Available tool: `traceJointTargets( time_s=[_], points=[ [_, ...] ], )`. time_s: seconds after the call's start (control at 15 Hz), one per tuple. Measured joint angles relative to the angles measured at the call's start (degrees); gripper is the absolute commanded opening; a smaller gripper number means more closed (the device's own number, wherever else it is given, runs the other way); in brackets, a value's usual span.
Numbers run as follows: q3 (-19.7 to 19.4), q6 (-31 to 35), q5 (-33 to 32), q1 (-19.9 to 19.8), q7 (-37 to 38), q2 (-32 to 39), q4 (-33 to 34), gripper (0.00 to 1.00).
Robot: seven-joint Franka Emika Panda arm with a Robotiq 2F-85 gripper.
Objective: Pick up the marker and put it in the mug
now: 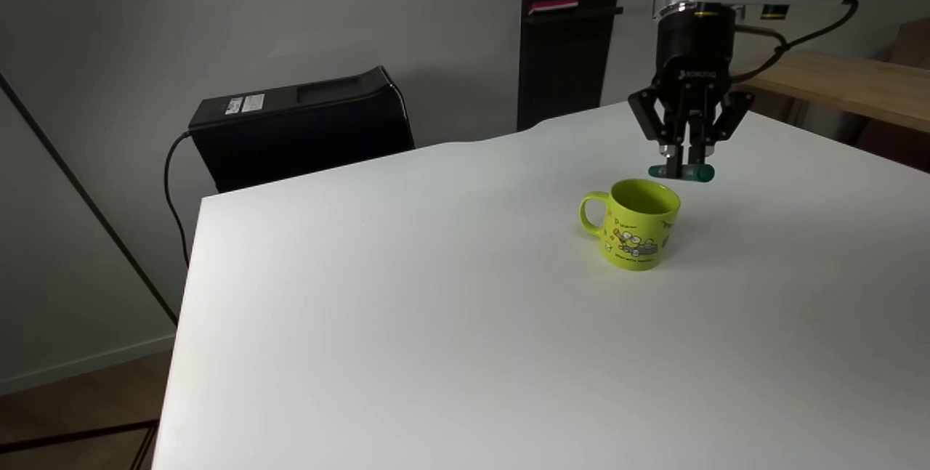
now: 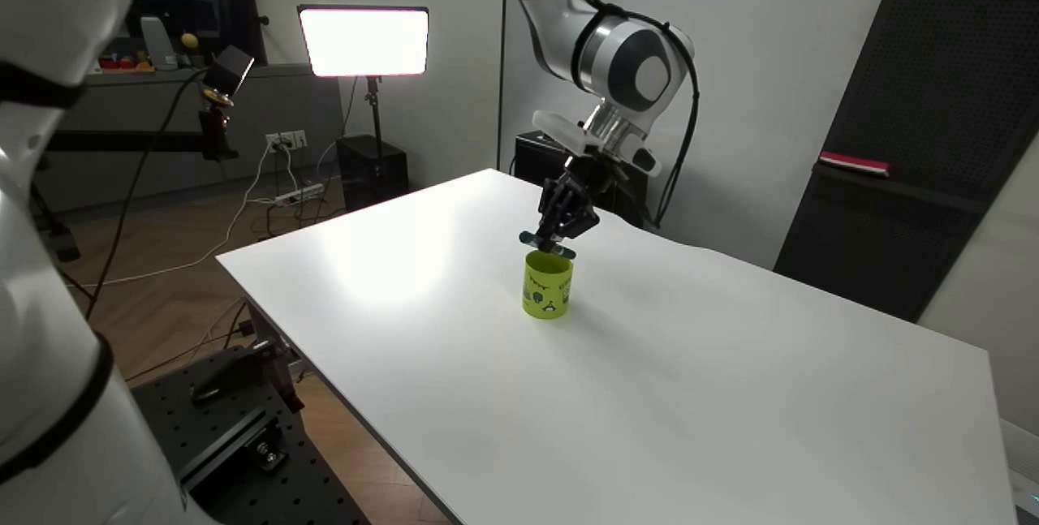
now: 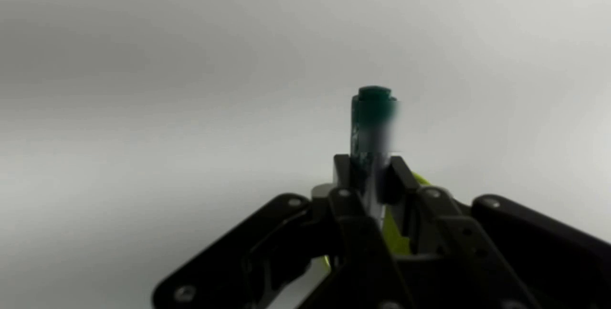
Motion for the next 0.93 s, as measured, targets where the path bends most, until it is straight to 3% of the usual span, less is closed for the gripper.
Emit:
traceJointTargets(
  time_s=[0.93],
  points=[
    [-0.24,-2.49,1.14,-0.41,0.17,3.36,0.16,0.05]
  ],
)
